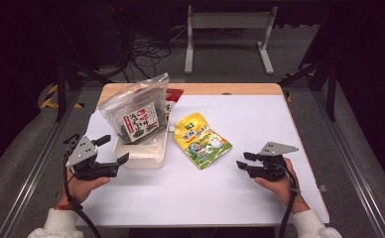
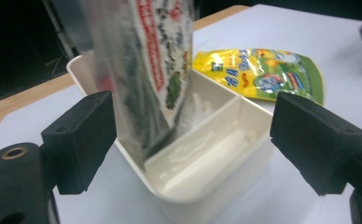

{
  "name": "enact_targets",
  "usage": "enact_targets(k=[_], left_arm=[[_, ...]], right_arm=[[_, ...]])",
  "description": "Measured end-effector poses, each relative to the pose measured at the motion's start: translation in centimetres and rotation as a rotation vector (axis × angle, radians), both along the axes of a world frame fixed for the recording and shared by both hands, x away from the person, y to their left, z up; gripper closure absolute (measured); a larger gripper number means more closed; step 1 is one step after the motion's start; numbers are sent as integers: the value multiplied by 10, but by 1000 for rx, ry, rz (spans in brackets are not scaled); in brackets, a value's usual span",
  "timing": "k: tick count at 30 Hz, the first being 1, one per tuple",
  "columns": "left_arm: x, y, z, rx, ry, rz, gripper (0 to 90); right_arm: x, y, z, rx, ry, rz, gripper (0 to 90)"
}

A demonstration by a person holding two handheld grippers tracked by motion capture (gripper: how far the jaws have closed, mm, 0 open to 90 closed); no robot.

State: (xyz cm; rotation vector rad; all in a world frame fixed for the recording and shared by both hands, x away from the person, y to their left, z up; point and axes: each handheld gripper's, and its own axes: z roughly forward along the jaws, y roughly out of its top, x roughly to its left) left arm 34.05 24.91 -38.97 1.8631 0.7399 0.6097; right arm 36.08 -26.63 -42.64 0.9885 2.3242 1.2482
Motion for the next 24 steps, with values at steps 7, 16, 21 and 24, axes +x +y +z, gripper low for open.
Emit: enact_targets(k=[7,16,21,24], left_arm=[[-29,-16,-10,20,23,-91,156],[-43,-55,-38,100,121,-236,151],[-42,-72,-50,168,159,-290,148],[-41,-77,-54,171,173,-311,147]], right_arm=[[24,11,-1,4,1,-16,567],[65,34,-13,-32,75,-33,341],[86,47,-23,-10,123,-27,281],[94,56,-23,3,139,-5,242]])
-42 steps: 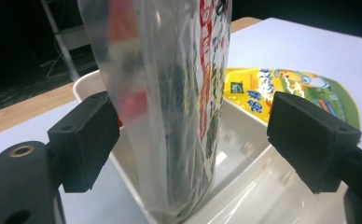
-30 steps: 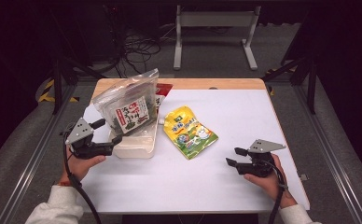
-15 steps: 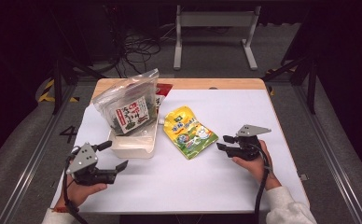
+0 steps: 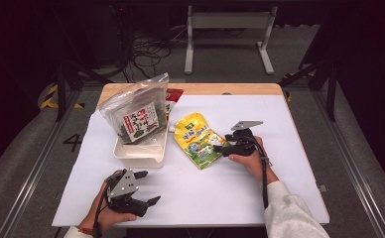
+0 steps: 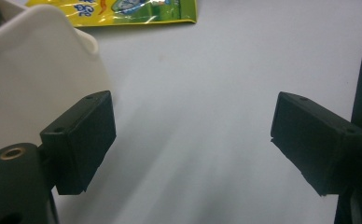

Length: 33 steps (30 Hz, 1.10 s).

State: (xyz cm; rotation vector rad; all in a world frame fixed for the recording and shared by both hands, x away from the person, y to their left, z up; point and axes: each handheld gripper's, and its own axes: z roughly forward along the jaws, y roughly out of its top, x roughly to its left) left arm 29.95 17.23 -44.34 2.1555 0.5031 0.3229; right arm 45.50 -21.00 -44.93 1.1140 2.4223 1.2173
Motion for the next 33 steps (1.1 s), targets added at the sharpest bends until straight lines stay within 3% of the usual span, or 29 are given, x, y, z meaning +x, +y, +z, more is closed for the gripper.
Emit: enact_targets(k=[3,5,6,15,20,28,33], left_arm=[[1,-4,-5,16,22,-18,146],[1,-7,-8,31,31,-33,145],[0,-9,-9,38,32,-39,144],[3,-16,-10,21,63,-58,147],[6,-20,-11,27,72,-69,150],[9,-21,-12,11,95,-71,151],[12,-23,-16,-14,124,-74,146]], right_arm=[[10,5,-1,0,57,4,158],[15,5,-4,26,116,6,149],[16,5,-4,27,120,11,154],[14,2,2,2,179,77,404],[5,4,4,-36,172,143,545],[-10,9,2,-38,97,154,609],[-34,14,0,-37,30,213,651]])
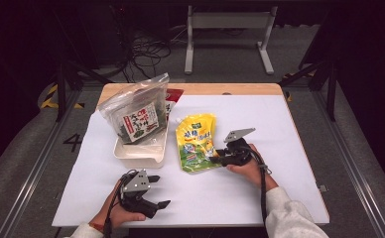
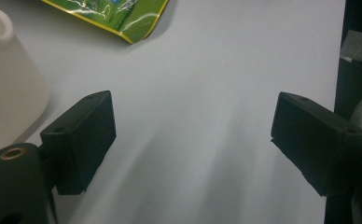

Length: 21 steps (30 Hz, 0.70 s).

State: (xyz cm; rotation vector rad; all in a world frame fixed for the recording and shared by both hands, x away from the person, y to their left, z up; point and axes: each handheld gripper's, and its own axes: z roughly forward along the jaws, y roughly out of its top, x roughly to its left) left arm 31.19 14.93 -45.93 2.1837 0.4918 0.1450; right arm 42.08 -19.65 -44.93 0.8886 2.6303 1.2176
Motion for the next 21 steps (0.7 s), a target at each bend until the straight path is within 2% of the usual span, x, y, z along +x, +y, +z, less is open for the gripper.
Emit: enact_targets(k=[2,4,5,7,8,10,11,12,15,20,21], left_arm=[[2,-3,-1,4,7,10,140],[5,-6,-1,-18,33,10,130],[6,-8,-1,-25,41,11,130],[8,-14,-2,-19,58,11,129],[8,-17,-2,-8,53,5,127],[10,-20,-3,0,49,2,126],[13,-26,-3,10,55,9,120],[14,-28,-3,4,58,14,120],[18,-37,-2,10,48,2,121],[22,-44,0,-15,61,-16,119],[23,-46,-1,-10,61,-18,117]], right_arm=[[-9,-3,-1,9,-15,2,660],[-16,-8,-2,24,-20,6,736],[-21,-11,-1,32,-27,14,742],[-31,-16,1,40,-43,12,764],[-35,-18,1,38,-54,10,773],[-36,-20,2,40,-60,0,785],[-38,-20,2,32,-89,-11,802],[-39,-19,1,36,-95,-15,806],[-41,-19,1,27,-118,-2,814],[-46,-21,4,39,-119,19,829],[-51,-25,9,62,-115,18,850]])
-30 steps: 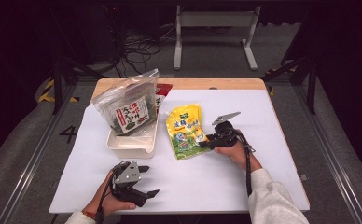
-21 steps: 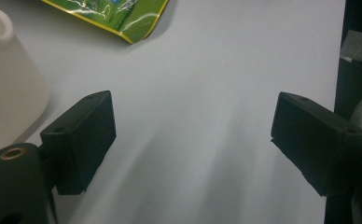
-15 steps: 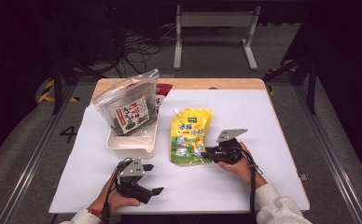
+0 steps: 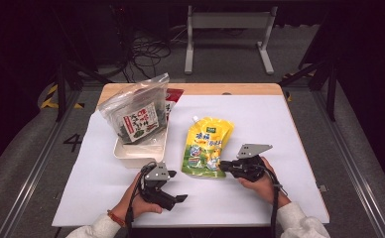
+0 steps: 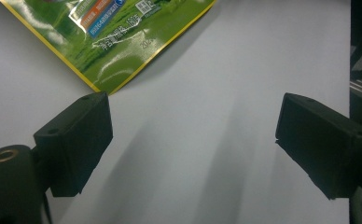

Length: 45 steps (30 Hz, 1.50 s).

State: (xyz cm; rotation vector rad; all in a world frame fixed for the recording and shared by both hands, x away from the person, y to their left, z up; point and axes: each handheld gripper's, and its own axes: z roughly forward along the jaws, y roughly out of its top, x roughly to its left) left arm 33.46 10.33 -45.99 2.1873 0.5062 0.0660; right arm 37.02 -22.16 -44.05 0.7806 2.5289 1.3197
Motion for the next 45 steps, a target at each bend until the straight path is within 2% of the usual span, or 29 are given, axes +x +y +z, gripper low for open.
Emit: enact_targets(k=[1,3,4,5,6,7,9,10,11,13,15,16,17,20,22,24,25,27,31,32,37,40,41,42,45], left_arm=[[-1,-1,0,7,-3,-15,117],[-1,-1,0,6,-2,-21,117],[-4,0,0,10,3,-26,116],[-4,0,0,14,-1,-27,116],[-4,1,0,21,-8,-26,116],[-4,1,0,19,-6,-23,116],[-5,3,1,24,-17,-17,116],[-5,4,1,22,-19,-18,116],[-5,6,2,21,-21,-17,116],[-6,9,2,27,-28,-22,118],[-7,11,1,27,-36,-30,125],[-8,12,1,31,-37,-29,125],[-8,14,1,34,-39,-28,125],[-9,18,1,33,-41,-20,122],[-8,20,1,36,-42,-23,121],[-7,21,1,26,-25,-26,120],[-7,20,0,28,-25,-25,120],[-6,20,-1,25,-16,-23,120],[-4,19,-1,25,-16,-20,121],[-4,19,-1,26,-15,-20,121],[-2,15,0,18,-19,-28,119],[-2,16,2,2,-17,-22,116],[-2,16,2,2,-17,-22,116],[-2,17,4,-13,-17,-21,116],[0,16,6,-34,-6,-13,115]], right_arm=[[-2,-2,2,14,6,2,900],[-5,-4,5,27,4,5,900],[-11,-7,9,41,53,36,900],[-13,-6,10,22,41,23,900],[-14,-4,9,-2,23,-13,900],[-14,-3,8,-1,27,-34,891],[-11,1,6,-9,29,-121,600],[-6,5,4,-9,54,-202,496],[-3,6,2,8,74,-221,460],[3,12,-2,-6,64,-291,335],[6,15,-4,3,81,-308,320],[9,18,-7,27,110,-313,306],[12,23,-10,15,114,-334,244],[21,28,-18,64,196,-365,204],[23,32,-16,42,195,-356,227],[23,32,-16,47,208,-331,350],[23,32,-16,58,219,-303,437],[22,32,-14,48,223,-261,551],[23,26,-14,73,225,-208,691],[21,24,-13,80,208,-185,733],[9,28,-8,45,73,-101,776],[1,24,-4,61,20,-57,787],[1,24,-4,61,20,-57,787],[-7,22,-1,57,-22,-24,791],[-14,20,0,62,-49,9,793]])
